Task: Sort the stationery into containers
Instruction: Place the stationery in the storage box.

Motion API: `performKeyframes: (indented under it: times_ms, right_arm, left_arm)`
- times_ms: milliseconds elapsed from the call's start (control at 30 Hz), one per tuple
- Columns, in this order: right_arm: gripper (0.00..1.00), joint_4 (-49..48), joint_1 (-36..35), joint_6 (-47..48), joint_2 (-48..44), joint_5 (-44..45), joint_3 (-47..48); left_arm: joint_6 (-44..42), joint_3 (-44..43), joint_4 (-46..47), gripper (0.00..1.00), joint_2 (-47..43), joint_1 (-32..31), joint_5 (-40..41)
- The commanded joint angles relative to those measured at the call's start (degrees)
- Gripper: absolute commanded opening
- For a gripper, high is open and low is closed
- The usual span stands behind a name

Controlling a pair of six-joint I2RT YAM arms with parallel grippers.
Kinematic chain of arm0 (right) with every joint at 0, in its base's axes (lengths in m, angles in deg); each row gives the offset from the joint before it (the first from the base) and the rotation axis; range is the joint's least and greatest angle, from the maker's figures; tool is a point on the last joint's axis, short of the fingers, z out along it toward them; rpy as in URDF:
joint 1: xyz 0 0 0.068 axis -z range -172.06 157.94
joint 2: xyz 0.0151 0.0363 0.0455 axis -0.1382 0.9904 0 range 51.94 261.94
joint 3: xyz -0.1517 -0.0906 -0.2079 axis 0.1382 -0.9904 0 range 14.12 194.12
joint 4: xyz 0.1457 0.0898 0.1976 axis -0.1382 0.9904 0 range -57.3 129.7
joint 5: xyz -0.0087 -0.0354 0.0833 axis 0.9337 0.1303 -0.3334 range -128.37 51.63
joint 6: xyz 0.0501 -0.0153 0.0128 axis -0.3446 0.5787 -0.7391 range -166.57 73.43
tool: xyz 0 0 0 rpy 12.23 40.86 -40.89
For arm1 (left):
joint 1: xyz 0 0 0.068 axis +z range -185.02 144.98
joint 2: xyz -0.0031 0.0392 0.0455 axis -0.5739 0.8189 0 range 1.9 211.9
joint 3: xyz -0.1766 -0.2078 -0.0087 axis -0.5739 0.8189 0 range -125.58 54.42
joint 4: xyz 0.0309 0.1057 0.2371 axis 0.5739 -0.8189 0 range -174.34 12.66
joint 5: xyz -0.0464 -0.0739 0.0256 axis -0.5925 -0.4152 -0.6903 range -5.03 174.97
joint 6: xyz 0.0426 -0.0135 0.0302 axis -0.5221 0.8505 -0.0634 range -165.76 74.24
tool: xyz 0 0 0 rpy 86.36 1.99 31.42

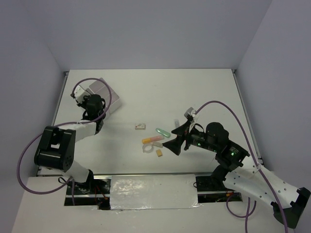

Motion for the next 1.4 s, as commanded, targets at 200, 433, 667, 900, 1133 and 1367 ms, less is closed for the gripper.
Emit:
performKeyframes:
  times_ms: [200,433,667,900,1133,1367]
  right_arm:
    - [0.95,-2.55,0.19,1.01,-0.86,-0.72,1.01]
    - [0.95,-2.99,0.10,1.01,-0.68,-0.89,0.83]
    - [0.95,-2.90,0.10,0.92,-0.86,-0.81,1.01]
    - [0.95,-2.73,0.19,1.00,-1.21,-0.72,0.83]
    - [0.95,-2.90,0.19,0.92,-0.95,-0.72,1.01]
    - [0.95,-2.20,0.19,0.22,-1.47,0.69,2.32]
  left_arm:
    - [4.63,1.90,3.66,0.23,1.81,0.34,2.40]
    - [4.80,2.25,3.58,0.32,1.64,0.34,3.11]
    - [4.89,3.39,4.28,0.50,0.85,0.34,3.19]
    - [4.01,3.83,5.77,0.51,0.58,0.25,2.05]
    - [2.44,3.57,3.15,0.52,-4.59,-1.41,0.12]
    - [-7.13,-9.58,-15.88,0.92,-11.19,-8.62,-12.58]
